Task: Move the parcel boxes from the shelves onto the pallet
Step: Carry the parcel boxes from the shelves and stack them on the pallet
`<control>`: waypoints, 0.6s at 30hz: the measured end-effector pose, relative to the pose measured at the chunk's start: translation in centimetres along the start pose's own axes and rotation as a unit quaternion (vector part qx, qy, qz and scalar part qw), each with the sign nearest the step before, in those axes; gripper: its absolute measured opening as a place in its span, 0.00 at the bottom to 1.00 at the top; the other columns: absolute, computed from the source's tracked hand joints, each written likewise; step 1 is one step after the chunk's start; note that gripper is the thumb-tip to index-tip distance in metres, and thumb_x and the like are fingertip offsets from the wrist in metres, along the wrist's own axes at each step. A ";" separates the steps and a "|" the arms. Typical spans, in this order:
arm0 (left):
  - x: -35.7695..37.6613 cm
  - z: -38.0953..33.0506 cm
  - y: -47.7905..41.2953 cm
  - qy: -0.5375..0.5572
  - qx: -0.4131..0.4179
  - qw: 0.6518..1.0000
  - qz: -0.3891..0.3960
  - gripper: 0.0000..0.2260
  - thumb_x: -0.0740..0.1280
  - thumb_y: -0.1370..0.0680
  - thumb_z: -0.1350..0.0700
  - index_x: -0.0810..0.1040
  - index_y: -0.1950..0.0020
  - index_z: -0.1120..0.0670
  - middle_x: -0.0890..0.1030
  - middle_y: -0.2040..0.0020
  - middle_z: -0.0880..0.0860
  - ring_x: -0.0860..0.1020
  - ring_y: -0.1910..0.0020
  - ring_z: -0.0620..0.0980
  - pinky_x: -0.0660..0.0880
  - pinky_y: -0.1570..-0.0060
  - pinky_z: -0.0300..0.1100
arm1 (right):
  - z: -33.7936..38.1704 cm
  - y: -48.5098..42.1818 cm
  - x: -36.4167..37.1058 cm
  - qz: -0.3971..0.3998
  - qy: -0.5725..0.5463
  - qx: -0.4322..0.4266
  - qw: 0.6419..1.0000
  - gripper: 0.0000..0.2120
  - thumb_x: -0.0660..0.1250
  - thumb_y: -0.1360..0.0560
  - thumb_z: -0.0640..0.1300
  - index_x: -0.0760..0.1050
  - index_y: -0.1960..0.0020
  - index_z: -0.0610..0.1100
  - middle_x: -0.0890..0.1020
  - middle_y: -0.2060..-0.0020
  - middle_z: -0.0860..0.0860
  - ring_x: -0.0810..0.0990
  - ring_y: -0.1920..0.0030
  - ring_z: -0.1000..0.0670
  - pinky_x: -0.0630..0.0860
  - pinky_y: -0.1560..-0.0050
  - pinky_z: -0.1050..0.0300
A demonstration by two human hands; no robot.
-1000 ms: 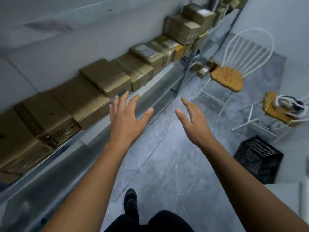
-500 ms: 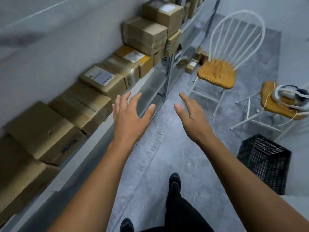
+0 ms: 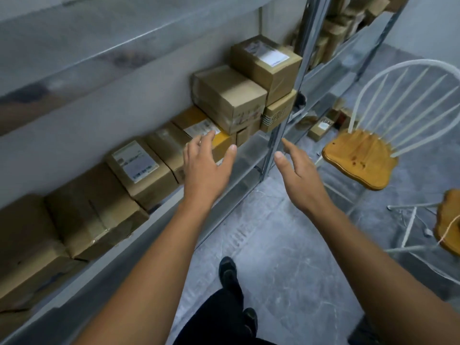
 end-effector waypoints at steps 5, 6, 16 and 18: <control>3.5 -0.3 -7.9 0.031 -0.020 0.999 -0.011 0.32 0.62 0.19 0.36 0.62 0.18 0.46 0.60 0.18 0.55 0.58 0.19 0.55 0.60 0.21 0.56 | -1.1 -8.1 1.0 0.014 -0.009 -0.001 1.000 0.33 0.53 0.17 0.66 0.62 0.17 0.51 0.68 0.20 0.51 0.65 0.21 0.52 0.62 0.28 0.56; 4.2 -0.4 -9.5 0.041 -0.030 0.999 -0.013 0.32 0.62 0.18 0.36 0.61 0.17 0.46 0.60 0.18 0.57 0.60 0.19 0.57 0.61 0.21 0.57 | -1.2 -9.5 1.1 0.018 -0.012 0.003 1.000 0.34 0.53 0.17 0.67 0.62 0.17 0.50 0.68 0.20 0.51 0.66 0.21 0.52 0.62 0.29 0.57; 10.2 -1.2 -18.6 0.205 -0.203 0.955 -0.076 0.43 0.69 0.20 0.40 0.49 0.14 0.53 0.67 0.20 0.59 0.67 0.22 0.60 0.65 0.25 0.48 | -2.0 -18.9 2.4 0.011 -0.056 0.045 0.997 0.35 0.53 0.20 0.70 0.67 0.20 0.52 0.72 0.24 0.53 0.70 0.26 0.56 0.67 0.31 0.61; 10.8 -0.8 -18.4 0.222 -0.202 0.949 -0.093 0.40 0.69 0.19 0.43 0.51 0.14 0.52 0.64 0.18 0.56 0.64 0.21 0.56 0.61 0.26 0.39 | -2.4 -19.5 2.8 0.017 -0.075 0.057 0.995 0.37 0.53 0.23 0.73 0.67 0.21 0.53 0.72 0.25 0.54 0.71 0.26 0.55 0.69 0.26 0.53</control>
Point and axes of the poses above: each hand's wrist, its own y-axis away from the middle knuckle, its own x-axis out of the palm, z = x × y, the point moved 2 cm from there along -y, towards the middle knuckle
